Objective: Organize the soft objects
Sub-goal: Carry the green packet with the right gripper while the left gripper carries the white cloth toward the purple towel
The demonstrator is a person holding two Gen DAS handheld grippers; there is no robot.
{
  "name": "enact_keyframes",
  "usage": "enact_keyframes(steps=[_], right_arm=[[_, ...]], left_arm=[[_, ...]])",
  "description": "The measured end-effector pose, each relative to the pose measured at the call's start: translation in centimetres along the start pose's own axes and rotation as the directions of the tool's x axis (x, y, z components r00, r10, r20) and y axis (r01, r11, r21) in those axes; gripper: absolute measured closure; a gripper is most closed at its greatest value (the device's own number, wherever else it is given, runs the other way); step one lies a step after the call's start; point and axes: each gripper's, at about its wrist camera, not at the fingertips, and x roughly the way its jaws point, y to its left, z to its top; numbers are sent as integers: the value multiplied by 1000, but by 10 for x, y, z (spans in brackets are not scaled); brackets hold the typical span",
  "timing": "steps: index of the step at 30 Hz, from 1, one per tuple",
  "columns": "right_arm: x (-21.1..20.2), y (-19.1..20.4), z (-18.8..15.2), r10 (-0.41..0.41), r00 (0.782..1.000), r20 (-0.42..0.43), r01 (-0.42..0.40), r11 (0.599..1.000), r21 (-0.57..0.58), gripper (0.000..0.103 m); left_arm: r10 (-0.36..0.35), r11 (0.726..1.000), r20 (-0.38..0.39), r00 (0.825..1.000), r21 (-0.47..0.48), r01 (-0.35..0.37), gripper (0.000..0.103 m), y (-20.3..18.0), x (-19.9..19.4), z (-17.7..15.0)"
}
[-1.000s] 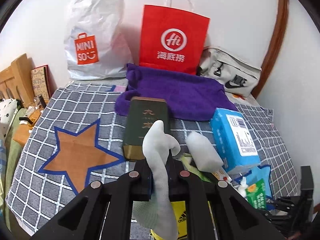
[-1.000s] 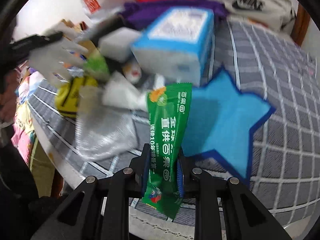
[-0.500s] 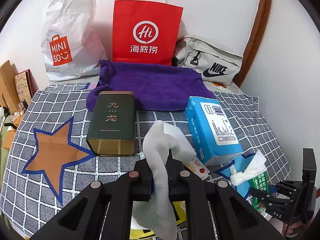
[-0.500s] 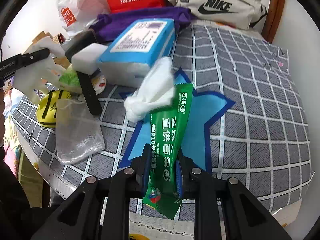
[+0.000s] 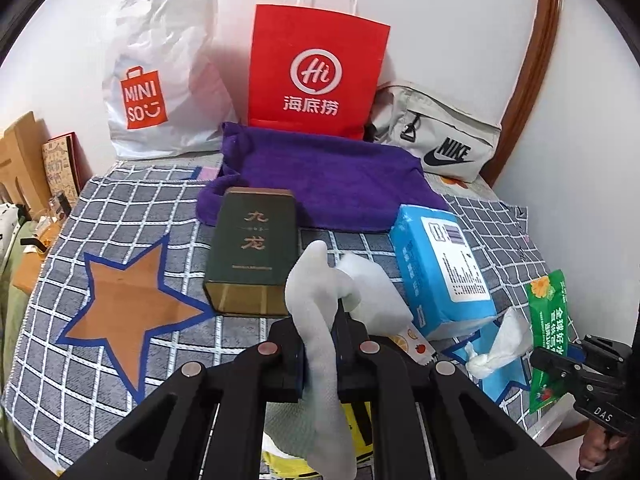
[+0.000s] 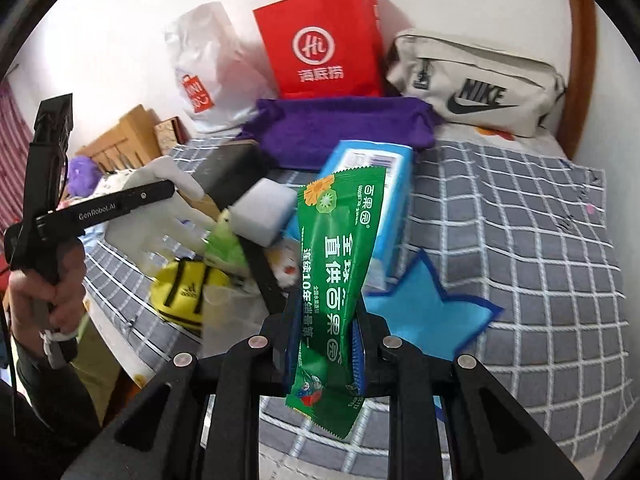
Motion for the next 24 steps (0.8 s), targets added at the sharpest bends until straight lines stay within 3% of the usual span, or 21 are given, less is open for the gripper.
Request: enact_keyframes(steps=[24], right_arm=[[19,-10,100,-4,997,74,4,1000,-4,81]], left_arm=[[39,999,40,998,-1,-39,93,9,4,67]])
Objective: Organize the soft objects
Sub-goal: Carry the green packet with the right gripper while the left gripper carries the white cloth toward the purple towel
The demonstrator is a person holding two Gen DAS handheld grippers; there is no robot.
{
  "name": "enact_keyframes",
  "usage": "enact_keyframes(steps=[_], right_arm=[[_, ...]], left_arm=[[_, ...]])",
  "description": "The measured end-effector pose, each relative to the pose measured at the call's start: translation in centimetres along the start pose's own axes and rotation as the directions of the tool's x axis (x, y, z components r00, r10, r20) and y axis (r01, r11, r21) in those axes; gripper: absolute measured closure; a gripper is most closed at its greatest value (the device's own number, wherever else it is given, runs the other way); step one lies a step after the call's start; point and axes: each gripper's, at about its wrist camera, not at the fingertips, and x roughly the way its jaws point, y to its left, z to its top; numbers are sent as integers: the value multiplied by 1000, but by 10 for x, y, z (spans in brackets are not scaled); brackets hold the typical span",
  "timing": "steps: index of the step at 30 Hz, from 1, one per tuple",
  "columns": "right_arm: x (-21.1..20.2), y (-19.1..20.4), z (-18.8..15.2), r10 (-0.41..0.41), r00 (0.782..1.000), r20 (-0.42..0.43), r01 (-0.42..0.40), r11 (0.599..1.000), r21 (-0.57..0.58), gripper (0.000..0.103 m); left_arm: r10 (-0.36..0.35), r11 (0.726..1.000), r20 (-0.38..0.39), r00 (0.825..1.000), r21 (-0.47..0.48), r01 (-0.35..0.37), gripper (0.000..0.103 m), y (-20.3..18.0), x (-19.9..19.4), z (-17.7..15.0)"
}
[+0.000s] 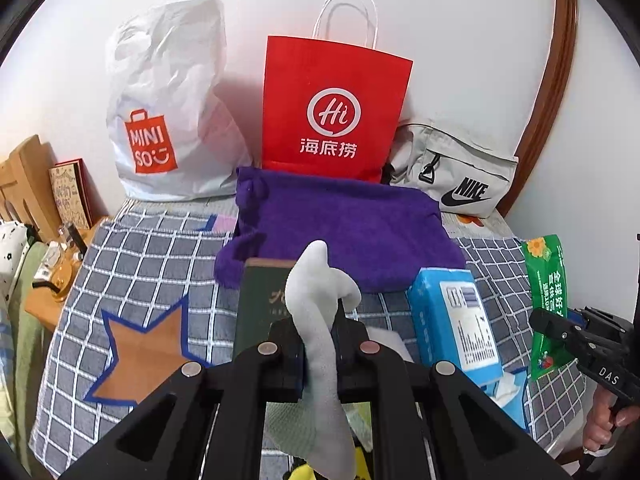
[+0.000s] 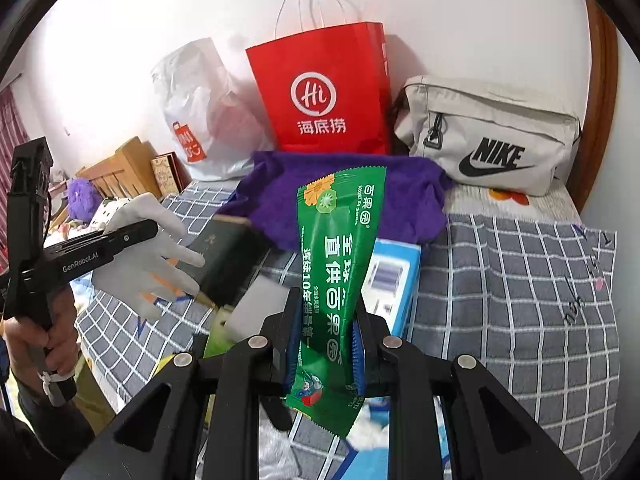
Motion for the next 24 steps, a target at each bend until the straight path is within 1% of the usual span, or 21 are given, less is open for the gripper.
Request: enact_keyframes(steps=[9,24], right_arm=[[25,-11,29,-17,1000,-13,17,1000,-4,81],[60,-24,68,-27,999,-22,27,1000,-16,81]], left_arm=[[11,1000,-13,1000,16,-11,93,-4,21,30],[35,999,-27,999,16,-35,93,5,60,67]])
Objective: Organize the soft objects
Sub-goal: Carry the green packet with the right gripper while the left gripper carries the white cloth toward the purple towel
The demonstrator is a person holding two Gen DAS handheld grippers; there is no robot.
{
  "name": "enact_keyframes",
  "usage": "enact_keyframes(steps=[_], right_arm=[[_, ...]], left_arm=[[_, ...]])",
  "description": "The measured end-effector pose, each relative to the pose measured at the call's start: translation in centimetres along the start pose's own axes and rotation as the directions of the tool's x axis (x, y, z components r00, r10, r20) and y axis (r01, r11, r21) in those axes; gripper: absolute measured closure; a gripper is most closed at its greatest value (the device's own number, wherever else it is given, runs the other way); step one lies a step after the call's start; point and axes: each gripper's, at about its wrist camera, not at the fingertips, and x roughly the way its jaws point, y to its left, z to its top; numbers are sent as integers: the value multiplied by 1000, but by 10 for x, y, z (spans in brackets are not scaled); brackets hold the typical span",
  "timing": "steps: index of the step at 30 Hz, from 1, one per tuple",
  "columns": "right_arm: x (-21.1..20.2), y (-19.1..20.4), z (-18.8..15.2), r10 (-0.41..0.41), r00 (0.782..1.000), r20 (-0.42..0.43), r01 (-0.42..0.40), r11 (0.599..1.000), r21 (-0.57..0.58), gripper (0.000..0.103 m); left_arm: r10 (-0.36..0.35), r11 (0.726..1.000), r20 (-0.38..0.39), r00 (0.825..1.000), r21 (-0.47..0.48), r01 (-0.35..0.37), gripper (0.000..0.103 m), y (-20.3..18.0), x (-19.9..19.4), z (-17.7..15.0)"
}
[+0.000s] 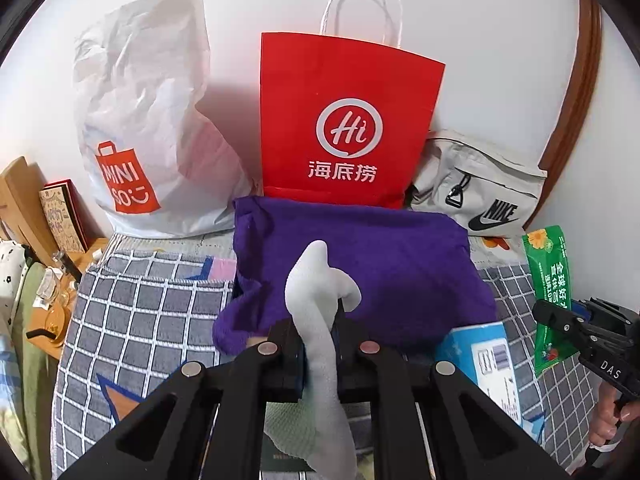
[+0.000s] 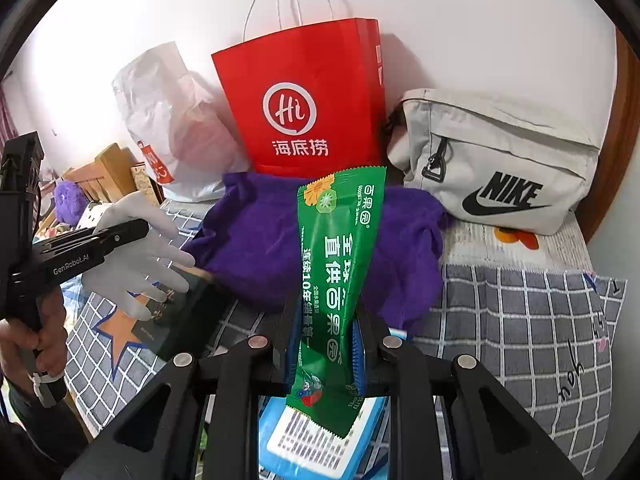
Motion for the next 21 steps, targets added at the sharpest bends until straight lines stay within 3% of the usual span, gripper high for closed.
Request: enact_keyframes(steps=[21], right_arm=[[67,-22,61,16,999,-38,-16,1000,-6,81]], left_arm=[[-15,1000,-26,1000,10,16,93,-3,64,54]])
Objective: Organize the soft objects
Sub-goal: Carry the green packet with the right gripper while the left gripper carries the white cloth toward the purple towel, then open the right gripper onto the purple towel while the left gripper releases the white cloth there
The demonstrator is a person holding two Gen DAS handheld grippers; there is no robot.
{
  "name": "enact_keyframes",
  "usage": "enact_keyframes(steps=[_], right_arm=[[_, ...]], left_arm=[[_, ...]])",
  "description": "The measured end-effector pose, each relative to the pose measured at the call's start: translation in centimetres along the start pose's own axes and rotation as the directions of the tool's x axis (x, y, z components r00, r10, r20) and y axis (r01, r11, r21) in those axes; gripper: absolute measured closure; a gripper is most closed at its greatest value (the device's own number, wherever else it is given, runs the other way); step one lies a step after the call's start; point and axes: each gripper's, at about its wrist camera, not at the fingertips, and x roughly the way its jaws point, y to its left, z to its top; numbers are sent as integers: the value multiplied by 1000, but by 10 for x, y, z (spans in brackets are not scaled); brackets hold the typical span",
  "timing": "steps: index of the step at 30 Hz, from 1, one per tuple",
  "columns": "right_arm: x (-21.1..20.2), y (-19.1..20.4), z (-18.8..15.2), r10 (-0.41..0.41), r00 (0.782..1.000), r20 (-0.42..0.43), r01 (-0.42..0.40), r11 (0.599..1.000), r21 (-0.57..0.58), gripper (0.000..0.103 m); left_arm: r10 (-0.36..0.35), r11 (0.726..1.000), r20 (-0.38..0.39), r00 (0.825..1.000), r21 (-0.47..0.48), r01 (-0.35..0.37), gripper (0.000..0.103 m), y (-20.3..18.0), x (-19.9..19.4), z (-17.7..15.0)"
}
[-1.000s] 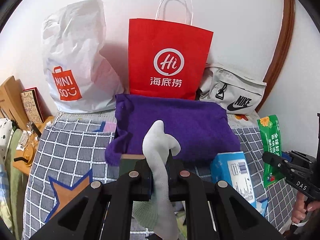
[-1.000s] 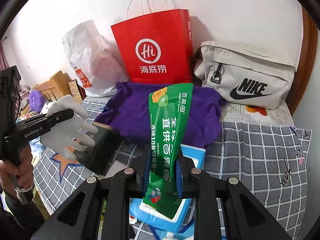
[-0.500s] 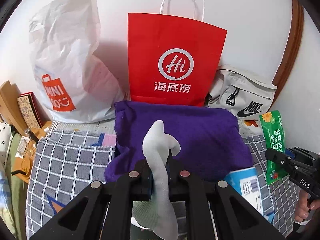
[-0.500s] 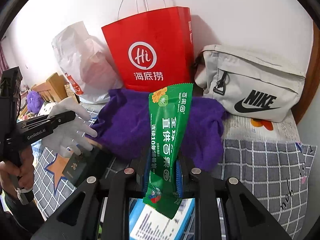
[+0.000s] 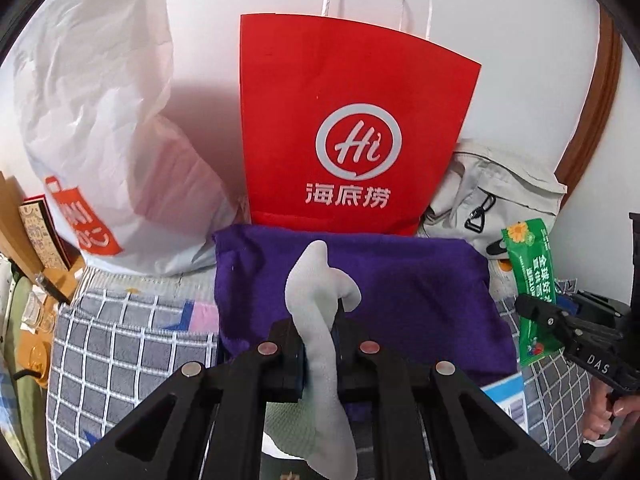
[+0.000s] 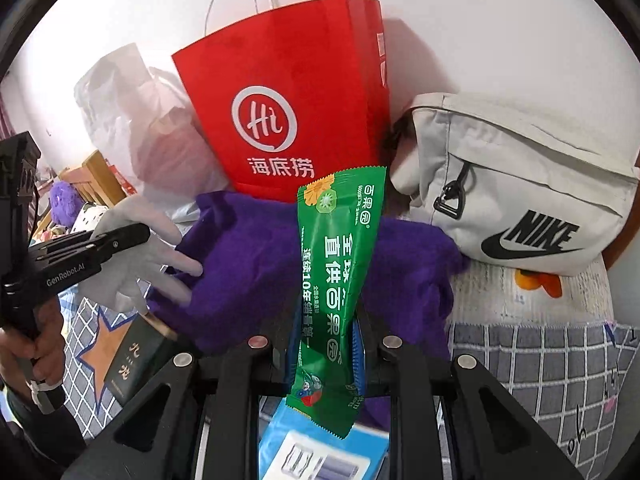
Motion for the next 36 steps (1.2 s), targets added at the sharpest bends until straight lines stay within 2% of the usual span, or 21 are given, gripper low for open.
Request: enact_keyframes(steps=[9,16,29,36], right_arm=[[40,-22,-1,26,998,-51,-24,999,43,81],[71,-35,-5,40,993,-115,-31,996,78,81],[105,-44,-13,35,982,-188,-16,995,100,81],[121,-43,-13,32,975,-221,-8,994,108,78]], left_arm=[[-39,999,-56,998,-27,38,93,4,44,11],[-7,999,-106,994,-33,4,93,15,76,5],[16,1000,-163,987,-21,-20,93,21,103,-1],[15,999,-164,986,-27,-20,93,24,109,-1]])
